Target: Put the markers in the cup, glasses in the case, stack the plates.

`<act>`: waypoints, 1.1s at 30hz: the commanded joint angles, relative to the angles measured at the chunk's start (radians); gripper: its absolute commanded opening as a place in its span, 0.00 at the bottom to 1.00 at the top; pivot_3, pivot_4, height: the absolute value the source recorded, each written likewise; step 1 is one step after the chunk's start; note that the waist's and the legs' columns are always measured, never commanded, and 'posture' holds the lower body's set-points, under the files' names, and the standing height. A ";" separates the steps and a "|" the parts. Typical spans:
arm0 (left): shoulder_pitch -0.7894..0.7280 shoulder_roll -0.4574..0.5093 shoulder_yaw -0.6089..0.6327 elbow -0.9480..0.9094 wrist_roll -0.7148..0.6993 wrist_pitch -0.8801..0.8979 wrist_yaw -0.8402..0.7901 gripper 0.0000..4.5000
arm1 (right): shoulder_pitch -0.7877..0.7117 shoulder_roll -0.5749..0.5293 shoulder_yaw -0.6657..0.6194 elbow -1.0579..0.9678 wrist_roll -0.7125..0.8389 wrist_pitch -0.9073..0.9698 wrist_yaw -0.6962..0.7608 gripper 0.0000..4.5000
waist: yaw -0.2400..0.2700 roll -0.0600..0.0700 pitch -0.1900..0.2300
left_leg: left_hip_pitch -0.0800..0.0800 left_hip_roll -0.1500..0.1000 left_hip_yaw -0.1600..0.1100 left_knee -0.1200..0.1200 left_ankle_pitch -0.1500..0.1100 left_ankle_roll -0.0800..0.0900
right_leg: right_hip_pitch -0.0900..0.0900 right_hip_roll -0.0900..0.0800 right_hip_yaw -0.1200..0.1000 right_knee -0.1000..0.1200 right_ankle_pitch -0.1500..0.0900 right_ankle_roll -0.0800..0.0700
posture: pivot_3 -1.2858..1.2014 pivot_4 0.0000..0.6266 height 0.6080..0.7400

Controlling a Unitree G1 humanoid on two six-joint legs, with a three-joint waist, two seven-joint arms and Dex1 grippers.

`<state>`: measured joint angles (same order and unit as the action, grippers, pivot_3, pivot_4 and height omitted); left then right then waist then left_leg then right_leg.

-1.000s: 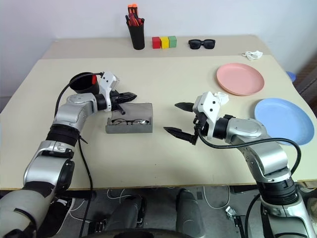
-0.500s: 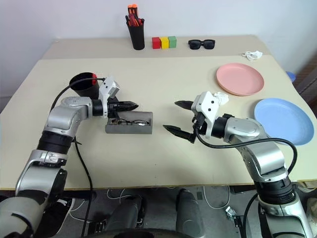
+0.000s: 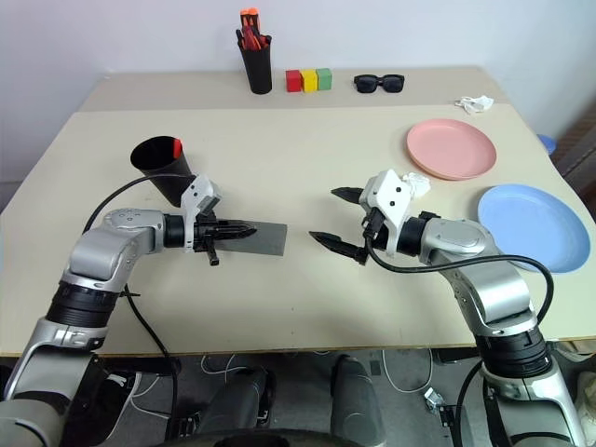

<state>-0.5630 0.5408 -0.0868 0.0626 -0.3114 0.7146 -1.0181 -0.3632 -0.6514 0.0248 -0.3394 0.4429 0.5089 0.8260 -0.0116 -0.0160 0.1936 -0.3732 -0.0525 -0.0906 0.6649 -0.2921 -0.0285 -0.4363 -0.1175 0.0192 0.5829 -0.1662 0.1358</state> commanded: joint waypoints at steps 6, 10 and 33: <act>-0.104 -0.039 0.161 0.007 -0.218 -0.056 -0.109 0.51 | -0.066 -0.065 -0.090 0.213 -0.176 -0.013 -0.177 1.00 | 0.001 0.000 0.000 | 0.000 0.000 0.000 0.000 0.000 0.000 | 0.000 0.000 0.000 0.000 0.000 0.000 | 0.52 0.24 1.00; -0.107 -0.001 0.148 -0.012 -0.284 -0.037 -0.222 0.96 | -0.042 -0.124 -0.146 0.298 -0.260 0.063 -0.293 1.00 | 0.000 0.000 0.000 | -0.001 -0.001 0.001 0.000 0.000 0.000 | 0.000 -0.001 0.000 -0.001 0.000 0.000 | 0.52 0.24 1.00; -0.099 0.024 0.170 -0.007 -0.302 -0.194 -0.238 1.00 | -0.118 -0.108 -0.303 0.611 -0.334 0.216 -0.542 0.01 | -0.003 0.000 0.000 | 0.000 -0.001 0.002 0.001 0.000 0.000 | 0.001 -0.001 0.001 -0.002 0.000 0.000 | 0.52 0.24 1.00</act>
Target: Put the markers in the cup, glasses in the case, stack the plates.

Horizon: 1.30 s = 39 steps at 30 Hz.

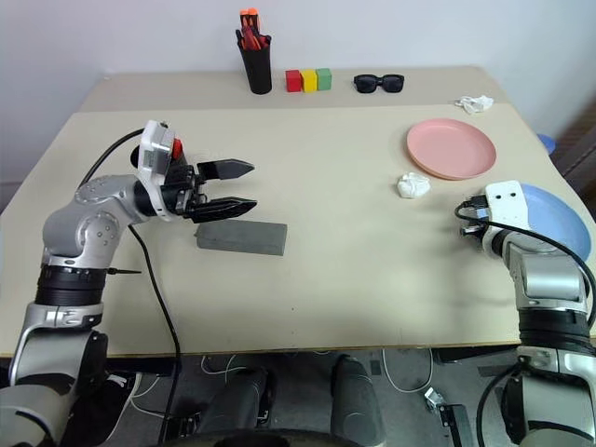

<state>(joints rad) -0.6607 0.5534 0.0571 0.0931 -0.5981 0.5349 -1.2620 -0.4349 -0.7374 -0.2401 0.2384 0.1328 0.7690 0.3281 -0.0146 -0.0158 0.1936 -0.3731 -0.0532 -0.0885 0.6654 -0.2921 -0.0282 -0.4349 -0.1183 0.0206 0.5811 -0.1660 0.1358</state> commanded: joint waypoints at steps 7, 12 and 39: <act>-0.008 0.004 0.034 -0.034 -0.024 -0.018 0.032 1.00 | -0.184 -0.018 -0.075 0.113 -0.034 -0.258 -0.124 0.01 | -0.004 0.000 0.000 | 0.000 0.000 0.000 0.000 0.000 0.000 | 0.000 0.000 0.000 0.000 0.000 0.000 | 0.52 0.24 1.00; -0.008 -0.006 0.035 -0.033 -0.022 -0.026 0.047 1.00 | -0.274 0.013 0.090 0.223 -0.119 -0.461 -0.039 0.01 | -0.011 0.000 0.000 | 0.001 0.000 0.000 -0.001 0.000 0.000 | 0.000 0.000 0.000 0.000 0.000 0.000 | 0.52 0.24 1.00; 0.055 0.001 0.063 -0.132 -0.077 -0.009 0.140 1.00 | -0.563 0.131 0.103 0.770 -0.059 -0.856 0.204 0.99 | -0.031 0.001 0.000 | 0.000 0.000 0.000 -0.003 0.000 0.000 | -0.002 0.000 0.002 -0.001 0.001 0.001 | 0.52 0.24 1.00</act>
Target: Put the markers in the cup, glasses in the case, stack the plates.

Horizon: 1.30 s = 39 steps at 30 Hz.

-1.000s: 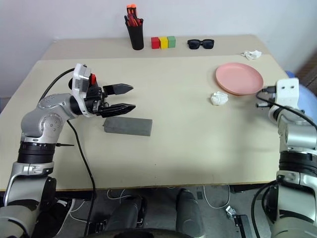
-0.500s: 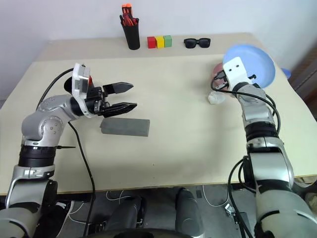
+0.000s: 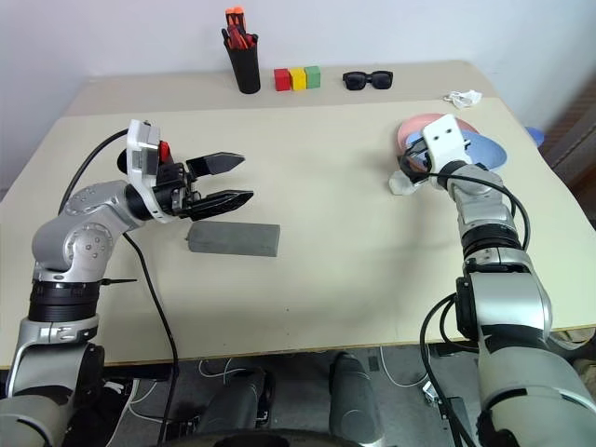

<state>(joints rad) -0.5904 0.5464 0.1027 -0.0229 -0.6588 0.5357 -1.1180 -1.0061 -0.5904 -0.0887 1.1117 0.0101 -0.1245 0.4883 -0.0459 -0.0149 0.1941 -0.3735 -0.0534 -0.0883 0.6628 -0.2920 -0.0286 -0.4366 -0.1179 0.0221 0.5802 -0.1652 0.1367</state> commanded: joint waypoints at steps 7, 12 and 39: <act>-0.024 0.004 0.012 -0.006 -0.023 -0.001 -0.011 1.00 | 0.276 -0.027 -0.081 -0.723 0.298 0.504 0.242 0.99 | 0.004 0.000 0.000 | 0.000 0.000 -0.001 0.000 0.000 0.000 | 0.000 0.000 0.000 0.001 0.000 0.000 | 0.52 0.24 1.00; -0.026 0.004 0.007 0.002 -0.019 -0.007 -0.021 1.00 | 0.416 -0.068 -0.051 -0.897 0.282 0.647 0.238 0.99 | 0.005 0.000 0.000 | 0.000 0.000 0.000 0.001 0.000 0.000 | 0.000 0.000 0.000 0.001 0.000 0.000 | 0.52 0.24 1.00; 0.000 -0.002 0.020 -0.021 -0.017 -0.031 0.011 1.00 | 0.069 -0.009 -0.071 -0.199 0.091 0.150 -0.030 0.01 | 0.001 0.000 0.000 | 0.000 0.000 0.001 0.001 0.000 0.000 | 0.000 0.000 0.001 0.001 0.000 0.000 | 0.52 0.24 1.00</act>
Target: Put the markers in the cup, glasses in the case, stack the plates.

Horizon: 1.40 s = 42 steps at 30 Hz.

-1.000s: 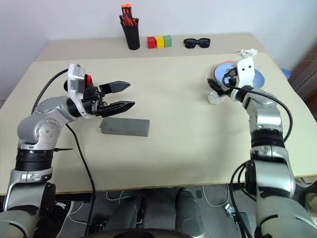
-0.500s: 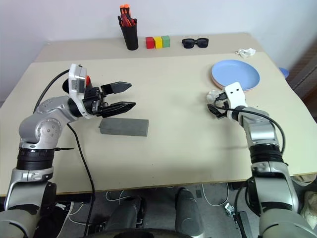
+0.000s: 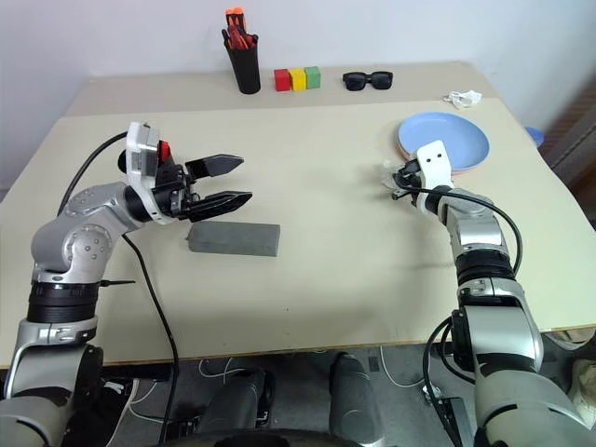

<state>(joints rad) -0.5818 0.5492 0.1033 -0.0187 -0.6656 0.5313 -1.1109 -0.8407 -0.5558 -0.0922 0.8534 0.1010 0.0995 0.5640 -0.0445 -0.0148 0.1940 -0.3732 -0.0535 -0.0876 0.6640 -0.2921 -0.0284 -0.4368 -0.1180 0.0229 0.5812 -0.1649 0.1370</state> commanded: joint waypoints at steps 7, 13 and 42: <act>-0.021 -0.012 0.010 -0.015 -0.004 -0.033 0.007 1.00 | -0.253 -0.070 -0.089 0.309 -0.037 -0.130 -0.272 0.08 | 0.000 0.000 0.000 | 0.000 0.000 0.000 -0.001 0.000 0.000 | 0.000 0.000 0.000 0.000 0.000 0.000 | 0.52 0.24 1.00; -0.015 -0.001 0.018 -0.027 -0.012 -0.018 0.010 1.00 | -0.280 -0.059 -0.050 0.393 -0.100 -0.154 -0.302 0.68 | -0.002 0.000 0.000 | 0.000 0.000 0.000 -0.001 0.000 0.000 | 0.000 0.000 0.000 0.000 0.000 0.000 | 0.52 0.24 1.00; 0.338 0.192 0.216 -0.369 -0.309 0.246 0.080 1.00 | 0.434 -0.215 -0.033 -1.040 0.705 0.519 0.660 0.78 | 0.005 0.000 0.000 | 0.002 0.001 -0.001 0.001 -0.001 0.002 | 0.002 0.000 0.000 0.001 -0.001 0.000 | 0.52 0.24 1.00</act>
<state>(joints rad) -0.2682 0.7280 0.2652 -0.3448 -0.9600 0.7978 -1.0352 -0.4147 -0.7498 -0.1235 -0.1378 0.8035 0.6254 1.2129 -0.0395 -0.0147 0.1939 -0.3705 -0.0528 -0.0885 0.6657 -0.2933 -0.0263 -0.4334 -0.1178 0.0229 0.5826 -0.1661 0.1361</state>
